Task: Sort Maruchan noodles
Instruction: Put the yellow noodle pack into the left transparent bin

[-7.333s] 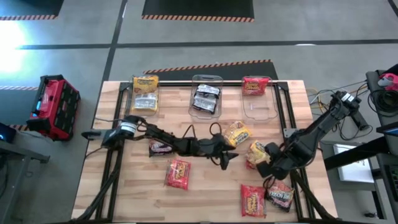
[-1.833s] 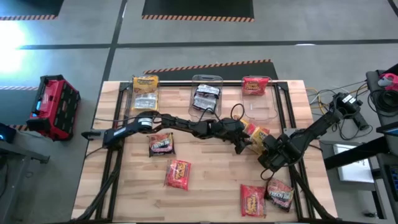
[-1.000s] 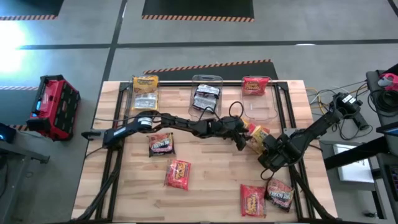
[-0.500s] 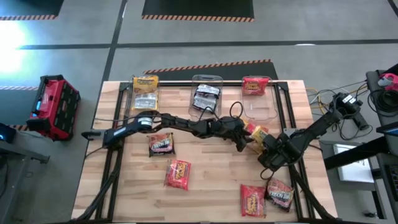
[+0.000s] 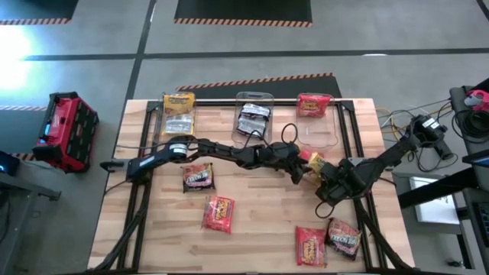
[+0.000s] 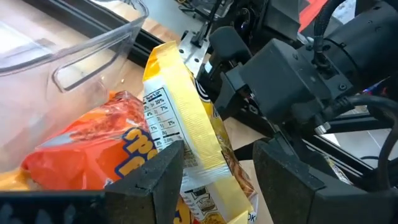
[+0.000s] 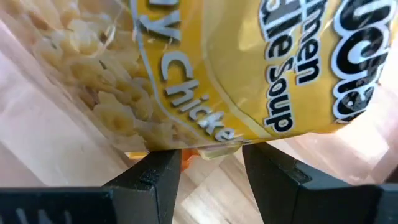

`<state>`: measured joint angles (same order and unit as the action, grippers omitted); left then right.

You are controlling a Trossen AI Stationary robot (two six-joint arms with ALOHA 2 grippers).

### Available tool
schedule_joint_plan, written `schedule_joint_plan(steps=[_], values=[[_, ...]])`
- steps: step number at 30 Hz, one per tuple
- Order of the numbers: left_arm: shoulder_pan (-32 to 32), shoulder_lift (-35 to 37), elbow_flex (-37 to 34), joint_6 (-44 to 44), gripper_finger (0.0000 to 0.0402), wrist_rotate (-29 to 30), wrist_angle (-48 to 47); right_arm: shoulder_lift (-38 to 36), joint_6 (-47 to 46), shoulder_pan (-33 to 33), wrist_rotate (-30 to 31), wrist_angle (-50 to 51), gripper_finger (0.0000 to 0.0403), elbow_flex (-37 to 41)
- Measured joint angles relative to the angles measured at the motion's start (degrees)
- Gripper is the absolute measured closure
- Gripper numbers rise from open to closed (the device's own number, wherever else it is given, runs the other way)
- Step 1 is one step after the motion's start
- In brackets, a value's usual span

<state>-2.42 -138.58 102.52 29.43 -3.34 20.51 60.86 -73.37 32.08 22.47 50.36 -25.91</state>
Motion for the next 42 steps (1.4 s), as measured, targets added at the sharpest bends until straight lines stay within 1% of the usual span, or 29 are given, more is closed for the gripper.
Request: schedule_joint_plan(steps=[6,10,14,16,19,26,31,36,42], values=[[0.04,0.0,0.0,0.24,0.0225,2.8,-1.46,0.0,3.64,-0.93,1.6,-0.26,0.0243,0.0],[0.0,0.0,0.0,1.83,0.0225,3.05,-3.73,0.0,4.19,-0.9,2.56,-0.41,0.0243,0.0],[0.02,0.0,0.0,5.54,0.0225,3.07,-4.06,0.0,5.13,-0.9,3.02,-0.58,0.0243,0.0],[-0.04,0.0,0.0,5.82,0.0225,3.09,-4.07,0.0,5.23,-0.9,3.07,-0.7,0.0243,0.0],[-0.11,0.0,0.0,8.02,0.0225,4.41,-4.44,0.0,5.99,-0.9,3.27,-1.24,0.0243,0.0],[-0.39,0.0,0.0,10.85,0.0225,6.99,-10.48,0.0,6.57,-0.9,3.48,-1.5,0.0243,-0.04],[-0.41,0.0,0.0,10.95,0.0225,6.81,-9.73,0.0,6.57,-0.9,3.46,-1.47,0.0243,-0.04],[-0.5,0.0,0.0,11.13,0.0225,1.58,-5.15,0.0,7.41,-0.9,3.94,-1.62,0.0243,-0.04],[-0.45,0.0,0.0,8.69,0.0225,1.05,-5.71,0.0,7.55,-1.1,4.2,-2.06,0.0243,-0.04]])
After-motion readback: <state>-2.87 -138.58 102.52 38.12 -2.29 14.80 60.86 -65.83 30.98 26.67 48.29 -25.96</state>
